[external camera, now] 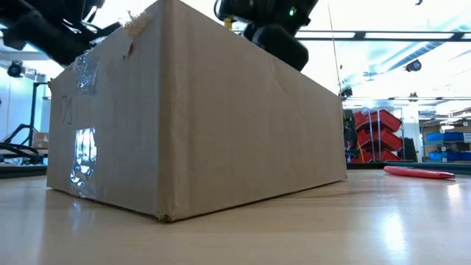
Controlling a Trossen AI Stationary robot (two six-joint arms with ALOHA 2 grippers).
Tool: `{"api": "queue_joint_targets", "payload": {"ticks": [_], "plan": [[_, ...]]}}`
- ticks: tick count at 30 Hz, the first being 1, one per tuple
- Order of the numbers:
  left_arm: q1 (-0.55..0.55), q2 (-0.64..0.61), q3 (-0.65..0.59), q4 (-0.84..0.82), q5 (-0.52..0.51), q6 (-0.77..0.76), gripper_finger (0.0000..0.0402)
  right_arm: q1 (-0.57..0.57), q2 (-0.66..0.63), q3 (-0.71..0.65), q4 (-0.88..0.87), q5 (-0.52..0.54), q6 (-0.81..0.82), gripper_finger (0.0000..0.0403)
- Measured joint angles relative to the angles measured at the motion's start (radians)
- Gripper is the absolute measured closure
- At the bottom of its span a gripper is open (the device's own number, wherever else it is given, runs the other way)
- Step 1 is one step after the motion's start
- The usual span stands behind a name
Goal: Unpack boxes
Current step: Open the cardboard box using the box cutter
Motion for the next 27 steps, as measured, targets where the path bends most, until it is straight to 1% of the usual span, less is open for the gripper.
{"api": "queue_joint_targets", "payload": {"ticks": [4,8,16,22,25,27], "plan": [[0.006,0.05,0.001,0.026,0.05,-0.001,0.0182,-0.011,0.008,0.001,0.011,-0.002,0.0,0.0217],[0.011,0.111,0.001,0.042,0.073,-0.021,0.0182,-0.018,0.009,0.001,0.029,0.011,-0.008,0.0217],[0.014,0.225,0.004,0.169,0.15,-0.032,0.0182,-0.017,0.019,0.0,0.053,0.018,-0.045,0.0217],[0.014,0.231,0.004,0.184,0.164,-0.026,0.0183,-0.016,0.02,-0.001,0.069,0.047,-0.047,0.0217],[0.014,0.224,0.004,0.185,0.17,-0.024,0.019,-0.016,0.02,-0.001,0.086,0.061,-0.046,0.0217],[0.013,0.222,0.003,0.186,0.182,-0.021,0.0196,-0.014,0.02,0.0,0.068,0.063,-0.047,0.0217]]}}
